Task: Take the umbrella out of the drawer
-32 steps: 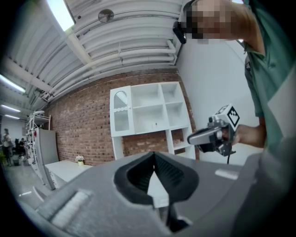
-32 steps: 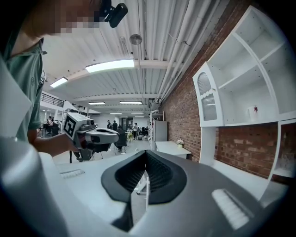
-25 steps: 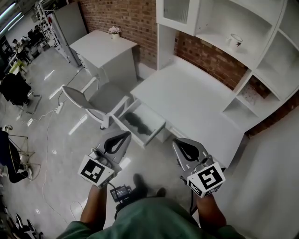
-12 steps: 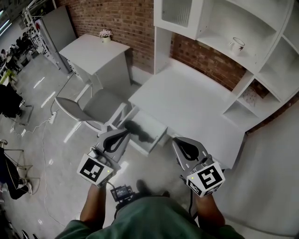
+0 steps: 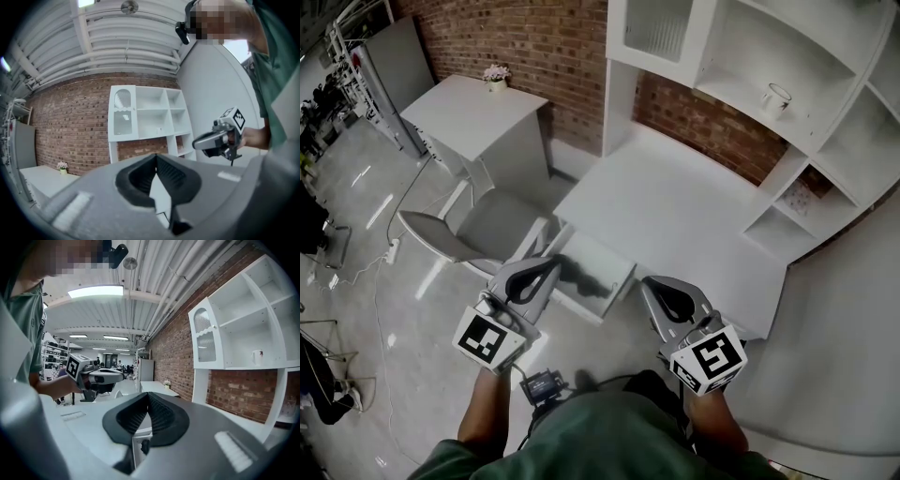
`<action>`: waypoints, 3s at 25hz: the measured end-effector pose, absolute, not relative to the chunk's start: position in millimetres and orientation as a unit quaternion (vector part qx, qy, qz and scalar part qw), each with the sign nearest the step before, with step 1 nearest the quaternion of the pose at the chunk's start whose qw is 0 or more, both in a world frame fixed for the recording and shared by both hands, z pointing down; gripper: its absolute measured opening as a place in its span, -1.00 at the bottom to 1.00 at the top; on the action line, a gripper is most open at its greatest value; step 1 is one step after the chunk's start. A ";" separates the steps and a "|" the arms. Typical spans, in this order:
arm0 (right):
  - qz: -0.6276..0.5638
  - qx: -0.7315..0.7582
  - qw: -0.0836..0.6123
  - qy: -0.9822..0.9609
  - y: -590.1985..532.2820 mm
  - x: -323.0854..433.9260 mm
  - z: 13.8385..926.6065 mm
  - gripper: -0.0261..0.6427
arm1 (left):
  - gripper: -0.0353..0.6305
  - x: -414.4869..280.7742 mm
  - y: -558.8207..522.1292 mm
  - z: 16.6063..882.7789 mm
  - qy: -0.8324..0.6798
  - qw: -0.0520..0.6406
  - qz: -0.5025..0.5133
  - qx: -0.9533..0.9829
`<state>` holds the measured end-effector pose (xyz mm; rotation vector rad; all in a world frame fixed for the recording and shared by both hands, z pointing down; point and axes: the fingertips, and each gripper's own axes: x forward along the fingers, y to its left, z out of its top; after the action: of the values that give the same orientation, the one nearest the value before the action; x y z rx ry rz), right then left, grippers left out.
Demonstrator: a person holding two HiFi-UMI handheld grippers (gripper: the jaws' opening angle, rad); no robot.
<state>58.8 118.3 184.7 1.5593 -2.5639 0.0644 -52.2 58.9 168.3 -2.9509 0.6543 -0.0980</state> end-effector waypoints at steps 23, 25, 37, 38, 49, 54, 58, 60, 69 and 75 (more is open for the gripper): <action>0.027 0.388 0.056 -0.919 -39.8 95.3 198.4 -0.90 | -0.88 -21.5 -59.9 187.3 0.344 0.041 -0.079 -0.935; 0.029 0.372 0.056 -0.926 -47.8 96.5 204.5 -0.90 | -0.88 -20.7 -65.7 190.5 0.358 0.041 -0.082 -0.929; 0.054 0.353 0.077 -0.931 -88.5 79.2 231.0 -0.90 | -0.88 -33.5 -104.9 216.2 0.370 0.016 -0.092 -0.924; 0.057 0.356 0.078 -0.929 -91.3 76.6 231.5 -0.90 | -0.88 -34.7 -110.7 216.1 0.366 0.017 -0.093 -0.926; 0.089 0.367 0.117 -0.918 -124.2 53.4 286.7 -0.90 | -0.88 -48.1 -151.9 254.4 0.342 -0.014 -0.093 -0.935; 0.112 0.359 0.136 -0.917 -138.9 38.9 328.2 -0.89 | -0.88 -60.0 -164.1 288.4 0.342 -0.039 -0.100 -0.934; 0.127 0.354 0.157 -0.913 -155.0 25.6 366.9 -0.88 | -0.88 -67.9 -174.4 315.1 0.339 -0.049 -0.106 -0.934; 0.135 0.352 0.166 -0.911 -162.1 20.4 384.1 -0.88 | -0.88 -71.6 -178.9 327.4 0.338 -0.058 -0.110 -0.933; 0.170 0.342 0.197 -0.903 -176.3 3.8 457.4 -0.87 | -0.88 -90.0 -193.4 383.7 0.342 -0.084 -0.126 -0.928; 0.183 0.336 0.217 -0.898 -181.7 -8.3 495.6 -0.86 | -0.88 -99.1 -197.0 412.2 0.338 -0.097 -0.132 -0.927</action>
<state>-8.3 -181.7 495.6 0.9306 -2.4879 0.5067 -99.1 -197.0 412.2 -3.1048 1.1336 -0.4439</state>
